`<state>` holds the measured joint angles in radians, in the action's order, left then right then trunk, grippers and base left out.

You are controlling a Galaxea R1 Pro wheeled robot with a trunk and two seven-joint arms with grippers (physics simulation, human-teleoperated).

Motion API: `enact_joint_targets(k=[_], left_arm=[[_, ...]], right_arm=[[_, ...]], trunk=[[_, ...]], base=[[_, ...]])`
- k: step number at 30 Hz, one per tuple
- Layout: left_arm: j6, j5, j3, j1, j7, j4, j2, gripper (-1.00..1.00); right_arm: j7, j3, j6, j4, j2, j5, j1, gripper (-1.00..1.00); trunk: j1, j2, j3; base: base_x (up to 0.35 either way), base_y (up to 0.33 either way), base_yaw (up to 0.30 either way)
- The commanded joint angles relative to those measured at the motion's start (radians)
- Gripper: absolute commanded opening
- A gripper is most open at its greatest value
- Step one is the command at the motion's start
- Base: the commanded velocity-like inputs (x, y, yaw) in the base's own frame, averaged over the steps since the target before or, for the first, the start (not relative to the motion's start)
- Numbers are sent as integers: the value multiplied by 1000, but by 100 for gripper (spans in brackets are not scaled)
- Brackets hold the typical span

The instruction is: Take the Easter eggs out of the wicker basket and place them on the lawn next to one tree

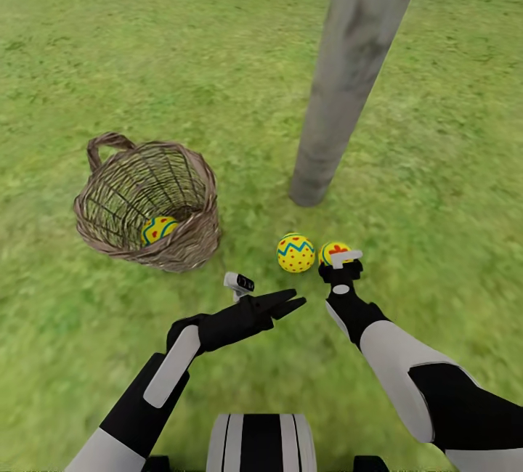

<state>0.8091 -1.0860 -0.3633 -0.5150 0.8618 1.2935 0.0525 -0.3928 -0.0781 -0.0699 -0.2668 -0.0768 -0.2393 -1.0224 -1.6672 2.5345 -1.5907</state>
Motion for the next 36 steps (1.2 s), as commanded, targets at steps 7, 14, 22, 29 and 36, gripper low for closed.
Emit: enact_joint_targets(k=[7, 14, 22, 29, 36], left_arm=[[5, -5, 0, 0, 0, -1, 0, 100], [5, -5, 0, 0, 0, -1, 1, 100], [4, -6, 0, 0, 1, -9, 0, 100], [2, -6, 0, 0, 3, -7, 0, 100], [2, -6, 0, 0, 4, -2, 1, 100]], right_arm=[[-6, -8, -1, 1, 0, 1, -1, -100], [-6, -8, -1, 1, 0, 2, -1, -100], [-5, -8, -2, 1, 1, 2, -1, 100], [-3, -8, -2, 1, 0, 2, -1, 100], [-3, -8, -2, 0, 0, 2, -1, 100]], trunk=[[-3, 2, -28], [-3, 2, -32], [-3, 2, -32], [-2, 1, -16], [2, 0, 11]], base=[[0, 0, 0], [0, 0, 0], [0, 0, 0], [0, 0, 0], [0, 0, 0]])
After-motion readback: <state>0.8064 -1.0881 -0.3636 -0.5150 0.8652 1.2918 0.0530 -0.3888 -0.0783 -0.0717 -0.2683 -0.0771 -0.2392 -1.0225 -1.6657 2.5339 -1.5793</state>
